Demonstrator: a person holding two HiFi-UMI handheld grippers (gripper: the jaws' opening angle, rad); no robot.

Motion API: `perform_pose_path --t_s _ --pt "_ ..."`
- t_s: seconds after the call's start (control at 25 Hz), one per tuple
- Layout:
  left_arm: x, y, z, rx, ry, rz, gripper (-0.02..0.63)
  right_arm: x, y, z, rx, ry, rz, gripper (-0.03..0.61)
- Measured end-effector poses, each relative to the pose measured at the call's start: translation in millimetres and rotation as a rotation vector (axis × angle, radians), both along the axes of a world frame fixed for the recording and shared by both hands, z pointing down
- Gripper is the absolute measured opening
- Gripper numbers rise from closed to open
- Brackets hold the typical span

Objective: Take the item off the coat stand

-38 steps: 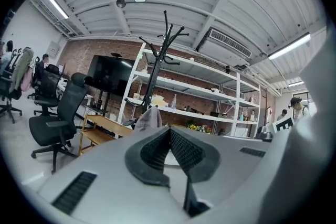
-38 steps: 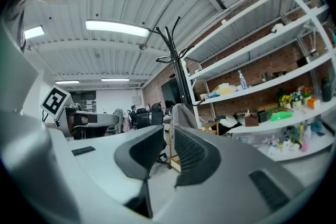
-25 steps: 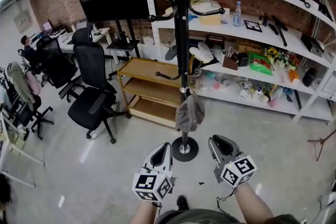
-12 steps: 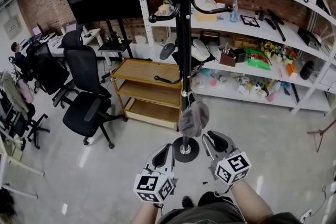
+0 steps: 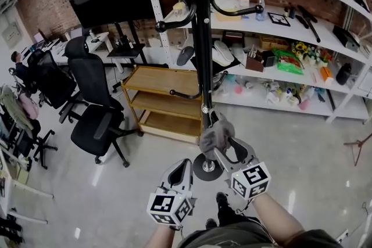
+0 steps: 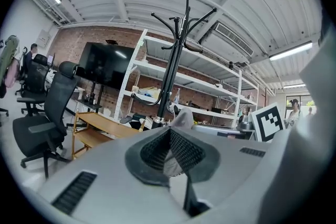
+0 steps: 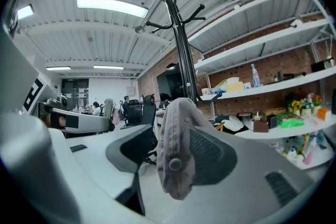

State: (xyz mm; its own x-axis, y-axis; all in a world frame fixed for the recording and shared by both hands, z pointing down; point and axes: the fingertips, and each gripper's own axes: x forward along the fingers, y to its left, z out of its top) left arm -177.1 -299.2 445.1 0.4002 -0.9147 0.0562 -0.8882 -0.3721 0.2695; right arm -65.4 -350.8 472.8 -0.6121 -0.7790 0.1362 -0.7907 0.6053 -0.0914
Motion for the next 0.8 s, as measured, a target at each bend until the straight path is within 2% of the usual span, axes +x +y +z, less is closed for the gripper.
perform_pose_path --t_s 0.32,0.68,0.8 --pt "4.2 -30.4 8.3 -0.019 0.002 0.003 0.008 -9.1 -26.4 8.5 -0.021 0.056 -0.010 0.207" --pt "1.9 -39.4 15.8 -0.041 0.010 -0.004 0.008 2.9 -32.5 9.8 -0.029 0.025 0.002 0.200" --pt "3.6 -39.1 17.6 -0.045 0.015 -0.004 0.008 4.2 -30.4 11.2 -0.007 0.037 -0.002 0.084"
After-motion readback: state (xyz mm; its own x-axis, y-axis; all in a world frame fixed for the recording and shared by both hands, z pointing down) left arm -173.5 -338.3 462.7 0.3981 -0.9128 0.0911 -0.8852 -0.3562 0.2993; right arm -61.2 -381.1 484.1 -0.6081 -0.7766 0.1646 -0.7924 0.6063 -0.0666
